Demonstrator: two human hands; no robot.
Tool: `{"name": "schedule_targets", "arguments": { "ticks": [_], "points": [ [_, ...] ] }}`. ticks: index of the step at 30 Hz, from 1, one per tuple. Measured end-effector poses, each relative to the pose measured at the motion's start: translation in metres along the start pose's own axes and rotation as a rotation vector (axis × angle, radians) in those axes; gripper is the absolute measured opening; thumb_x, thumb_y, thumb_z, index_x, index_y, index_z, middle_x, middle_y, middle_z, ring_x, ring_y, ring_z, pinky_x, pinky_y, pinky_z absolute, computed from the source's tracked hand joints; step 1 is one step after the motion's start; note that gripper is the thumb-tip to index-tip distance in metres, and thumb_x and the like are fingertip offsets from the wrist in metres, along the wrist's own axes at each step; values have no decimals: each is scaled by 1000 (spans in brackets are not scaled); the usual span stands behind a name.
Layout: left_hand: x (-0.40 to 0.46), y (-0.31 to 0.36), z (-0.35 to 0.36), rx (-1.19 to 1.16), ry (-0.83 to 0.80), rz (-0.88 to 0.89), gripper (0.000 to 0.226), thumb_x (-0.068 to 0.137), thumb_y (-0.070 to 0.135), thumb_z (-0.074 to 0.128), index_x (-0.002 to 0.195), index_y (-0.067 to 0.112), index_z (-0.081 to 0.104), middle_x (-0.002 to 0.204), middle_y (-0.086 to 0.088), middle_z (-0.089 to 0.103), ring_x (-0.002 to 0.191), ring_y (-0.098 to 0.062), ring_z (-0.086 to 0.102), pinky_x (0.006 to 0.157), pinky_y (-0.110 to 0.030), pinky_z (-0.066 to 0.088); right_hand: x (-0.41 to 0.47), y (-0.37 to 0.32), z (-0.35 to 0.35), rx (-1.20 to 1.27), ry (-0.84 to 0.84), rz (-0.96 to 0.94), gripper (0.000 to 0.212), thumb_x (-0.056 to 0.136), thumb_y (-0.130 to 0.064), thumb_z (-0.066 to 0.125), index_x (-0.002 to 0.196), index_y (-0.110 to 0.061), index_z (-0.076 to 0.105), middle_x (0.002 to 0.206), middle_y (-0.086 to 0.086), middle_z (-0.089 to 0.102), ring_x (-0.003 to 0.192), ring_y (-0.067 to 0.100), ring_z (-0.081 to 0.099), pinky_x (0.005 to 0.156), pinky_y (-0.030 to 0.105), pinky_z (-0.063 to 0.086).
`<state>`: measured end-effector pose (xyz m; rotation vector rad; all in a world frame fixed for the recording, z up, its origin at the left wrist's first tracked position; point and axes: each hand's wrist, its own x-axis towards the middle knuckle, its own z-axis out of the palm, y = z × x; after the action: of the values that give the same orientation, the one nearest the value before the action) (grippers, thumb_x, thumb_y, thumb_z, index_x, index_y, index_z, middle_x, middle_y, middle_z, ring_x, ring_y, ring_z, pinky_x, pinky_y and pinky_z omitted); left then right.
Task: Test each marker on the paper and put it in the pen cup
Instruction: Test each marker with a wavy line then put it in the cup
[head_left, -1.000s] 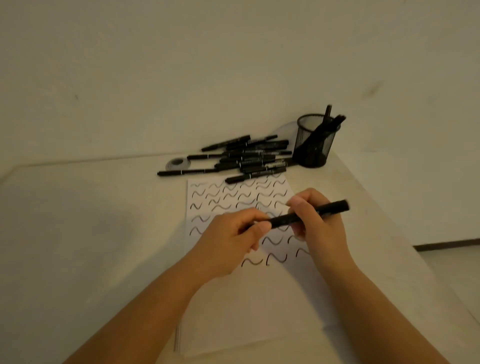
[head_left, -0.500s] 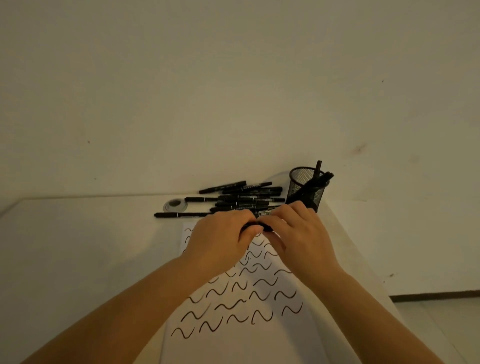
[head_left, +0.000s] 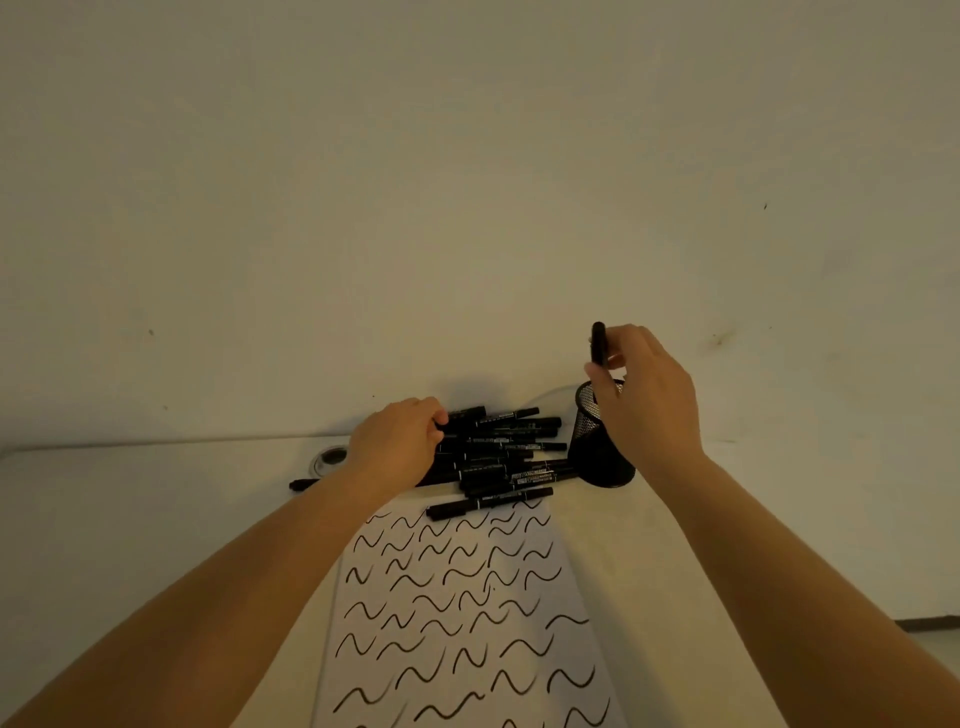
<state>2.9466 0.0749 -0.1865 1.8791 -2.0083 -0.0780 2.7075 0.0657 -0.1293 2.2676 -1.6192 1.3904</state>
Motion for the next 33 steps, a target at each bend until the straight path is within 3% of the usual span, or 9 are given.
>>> {"name": "schedule_targets", "arguments": {
  "ticks": [5, 9, 12, 15, 21, 28, 33],
  "points": [
    [27, -31, 19, 107, -68, -31, 30, 92, 26, 48, 121, 16, 50, 118, -5, 54, 102, -21, 52, 79, -33, 44, -1, 20, 13, -24, -40, 144, 20, 89, -16, 54, 108, -13, 50, 102, 6, 62, 77, 25, 57, 63, 31, 41],
    [40, -41, 34, 135, -92, -28, 36, 94, 25, 46, 128, 14, 47, 126, -6, 52, 110, -22, 49, 85, -33, 42, -7, 26, 21, -73, -71, 148, 35, 87, -15, 53, 120, -18, 42, 91, 4, 61, 68, 27, 55, 57, 31, 41],
    [43, -43, 43, 166, -85, -13, 32, 94, 25, 44, 123, 13, 50, 119, -6, 55, 104, -21, 51, 77, -31, 42, -8, 28, 24, -110, -71, 157, 42, 87, -13, 52, 126, -21, 37, 75, 0, 52, 58, 26, 51, 54, 31, 37],
    [45, -44, 47, 226, -39, 9, 29, 94, 28, 44, 117, 13, 54, 113, -6, 54, 99, -21, 51, 71, -31, 42, -9, 33, 27, -145, -99, 161, 39, 89, -12, 50, 125, -20, 39, 71, -4, 48, 58, 25, 50, 54, 30, 35],
    [49, -48, 53, 276, -41, -10, 23, 94, 27, 45, 106, 11, 57, 104, -6, 55, 90, -20, 53, 64, -29, 38, -10, 41, 38, -204, -179, 185, 30, 91, -13, 44, 121, -18, 44, 79, 0, 53, 67, 21, 47, 56, 30, 33],
    [46, -41, 42, 150, -9, -23, 15, 94, 24, 45, 97, 10, 50, 95, -5, 58, 71, -14, 45, 57, -29, 34, -14, 42, 38, -275, -204, 146, 24, 91, -13, 43, 113, -15, 55, 98, 6, 62, 90, 24, 51, 61, 30, 35],
    [31, -26, 19, 110, 44, 7, 21, 97, 29, 37, 101, 11, 45, 84, -5, 57, 64, -17, 46, 53, -30, 32, -14, 35, 33, -296, -224, 108, 29, 89, -13, 48, 117, -12, 54, 111, 6, 61, 103, 25, 49, 77, 30, 38]
  ]
}}
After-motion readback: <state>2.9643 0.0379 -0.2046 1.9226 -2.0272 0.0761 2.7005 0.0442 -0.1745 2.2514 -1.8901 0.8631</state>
